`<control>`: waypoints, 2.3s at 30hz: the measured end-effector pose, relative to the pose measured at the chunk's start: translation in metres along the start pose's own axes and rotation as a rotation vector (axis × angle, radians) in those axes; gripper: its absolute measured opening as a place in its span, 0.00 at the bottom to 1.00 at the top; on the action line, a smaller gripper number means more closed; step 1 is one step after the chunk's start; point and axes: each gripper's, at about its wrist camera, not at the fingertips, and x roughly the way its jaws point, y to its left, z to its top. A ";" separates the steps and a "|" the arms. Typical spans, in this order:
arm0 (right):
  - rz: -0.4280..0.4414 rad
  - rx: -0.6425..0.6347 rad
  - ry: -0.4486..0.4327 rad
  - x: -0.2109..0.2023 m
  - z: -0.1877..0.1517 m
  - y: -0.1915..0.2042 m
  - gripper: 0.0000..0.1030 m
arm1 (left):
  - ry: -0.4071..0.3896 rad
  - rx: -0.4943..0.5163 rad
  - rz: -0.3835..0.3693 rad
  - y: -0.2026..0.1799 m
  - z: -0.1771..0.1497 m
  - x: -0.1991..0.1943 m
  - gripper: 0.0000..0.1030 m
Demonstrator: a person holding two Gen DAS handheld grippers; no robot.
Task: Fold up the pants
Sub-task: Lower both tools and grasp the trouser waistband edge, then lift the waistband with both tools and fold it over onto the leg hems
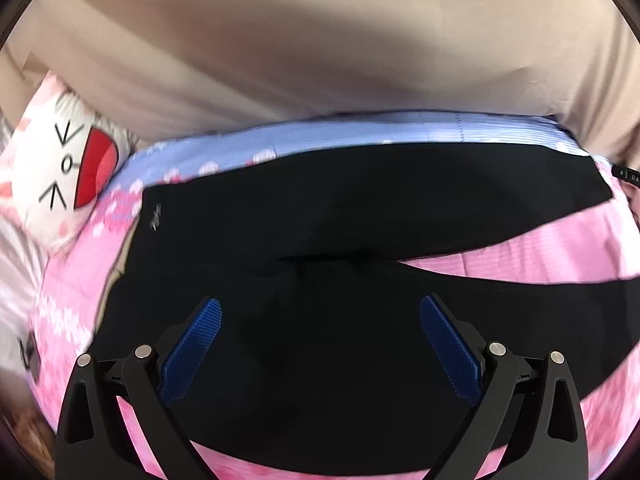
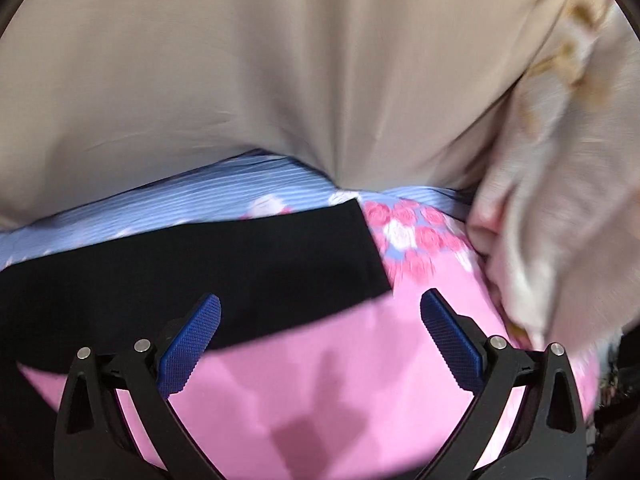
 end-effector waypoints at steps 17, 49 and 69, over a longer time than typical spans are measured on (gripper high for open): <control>0.133 -0.035 0.072 0.116 0.030 -0.038 0.73 | 0.053 -0.082 0.061 -0.043 0.006 0.040 0.95; 0.012 0.002 0.007 0.128 0.031 -0.003 0.41 | 0.000 -0.143 0.189 0.257 0.114 0.182 0.95; 0.020 0.072 -0.065 0.030 0.036 0.017 0.11 | -0.003 -0.147 -0.037 0.286 0.111 0.173 0.03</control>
